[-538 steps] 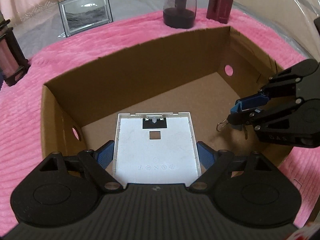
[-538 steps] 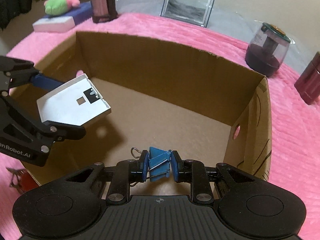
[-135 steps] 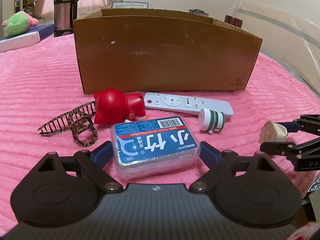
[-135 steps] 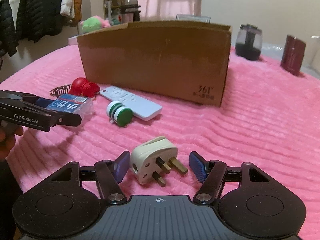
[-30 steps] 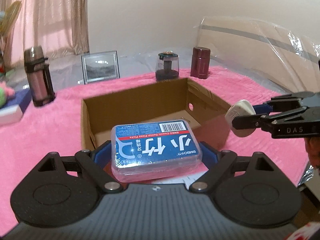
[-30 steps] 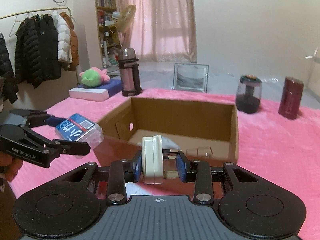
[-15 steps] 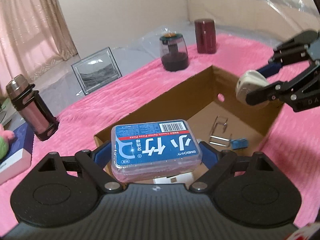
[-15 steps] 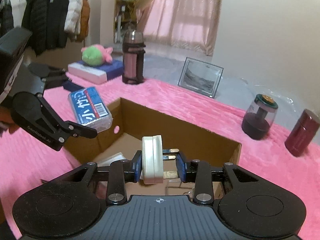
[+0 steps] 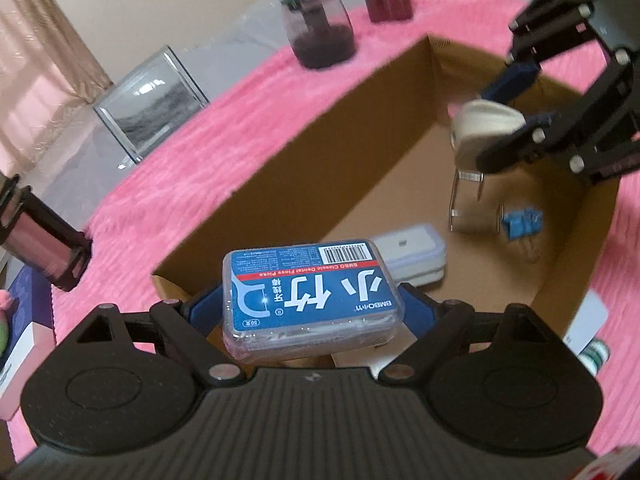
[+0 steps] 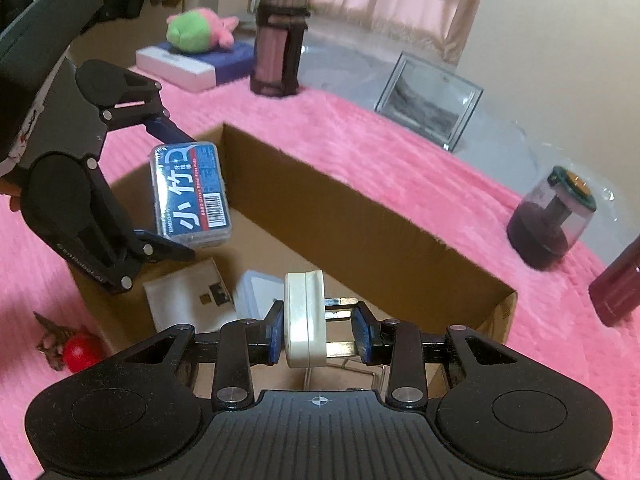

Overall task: Organize rigid objects
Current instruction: 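Carry the toothpick case into the box with the left tool while the right tool carries the plug, then open the left tool to drop the case while the right tool drops the plug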

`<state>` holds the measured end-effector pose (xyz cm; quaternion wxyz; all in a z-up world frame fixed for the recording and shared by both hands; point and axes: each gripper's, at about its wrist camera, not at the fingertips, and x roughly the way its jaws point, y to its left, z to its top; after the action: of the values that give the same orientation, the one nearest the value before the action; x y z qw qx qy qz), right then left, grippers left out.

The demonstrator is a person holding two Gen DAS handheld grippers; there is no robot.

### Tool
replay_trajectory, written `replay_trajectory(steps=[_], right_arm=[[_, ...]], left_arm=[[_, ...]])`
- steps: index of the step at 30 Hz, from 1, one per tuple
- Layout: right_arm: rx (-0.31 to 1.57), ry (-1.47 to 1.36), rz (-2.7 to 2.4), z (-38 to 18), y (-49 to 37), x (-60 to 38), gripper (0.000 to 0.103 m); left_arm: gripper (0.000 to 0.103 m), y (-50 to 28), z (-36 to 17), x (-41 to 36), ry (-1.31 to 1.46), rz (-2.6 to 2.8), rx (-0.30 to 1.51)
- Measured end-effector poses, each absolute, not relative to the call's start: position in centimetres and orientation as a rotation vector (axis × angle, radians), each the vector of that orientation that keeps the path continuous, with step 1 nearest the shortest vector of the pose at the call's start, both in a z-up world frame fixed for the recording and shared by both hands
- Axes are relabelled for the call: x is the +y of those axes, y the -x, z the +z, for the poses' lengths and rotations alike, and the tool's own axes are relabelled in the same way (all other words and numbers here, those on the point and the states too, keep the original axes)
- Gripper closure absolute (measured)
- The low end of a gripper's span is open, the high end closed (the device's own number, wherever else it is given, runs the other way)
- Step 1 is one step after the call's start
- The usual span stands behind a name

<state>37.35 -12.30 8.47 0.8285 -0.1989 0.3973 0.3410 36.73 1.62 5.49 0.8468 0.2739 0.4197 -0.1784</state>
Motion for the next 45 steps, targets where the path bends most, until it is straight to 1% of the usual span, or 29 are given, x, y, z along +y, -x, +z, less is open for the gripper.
replay_trajectory(steps=[6,13,18,24,28,45], right_arm=[[0.944,0.459,0.717,6.3,-39.1,-11.5,0.071],[1.05,0.5,0.698,4.2,-39.9,-10.9,0.071],[1.108,0.518,0.685,2.9,-40.4,-10.9,0.071],[1.172,0.467,0.73,2.2,-40.6,-10.7,0.071],[1.193,0.504,0.733,1.6,-40.4,-10.1,0.071],[1.207,0.467,0.739,1.5,-40.8,-10.2,0.071]], left_arm=[[0.015,-37.7,2.9,1.3,-0.634,-0.414,1.001],[0.015,-38.1,1.0,1.2,-0.637,-0.451,1.083],[0.015,-38.3,0.1,1.3,-0.632,-0.457,1.119],[0.015,-38.5,-0.5,0.9,-0.625,-0.47,1.134],[0.015,-38.5,-0.6,0.8,-0.634,-0.472,1.142],[0.014,-38.8,-1.4,0.4,-0.668,-0.473,1.168]])
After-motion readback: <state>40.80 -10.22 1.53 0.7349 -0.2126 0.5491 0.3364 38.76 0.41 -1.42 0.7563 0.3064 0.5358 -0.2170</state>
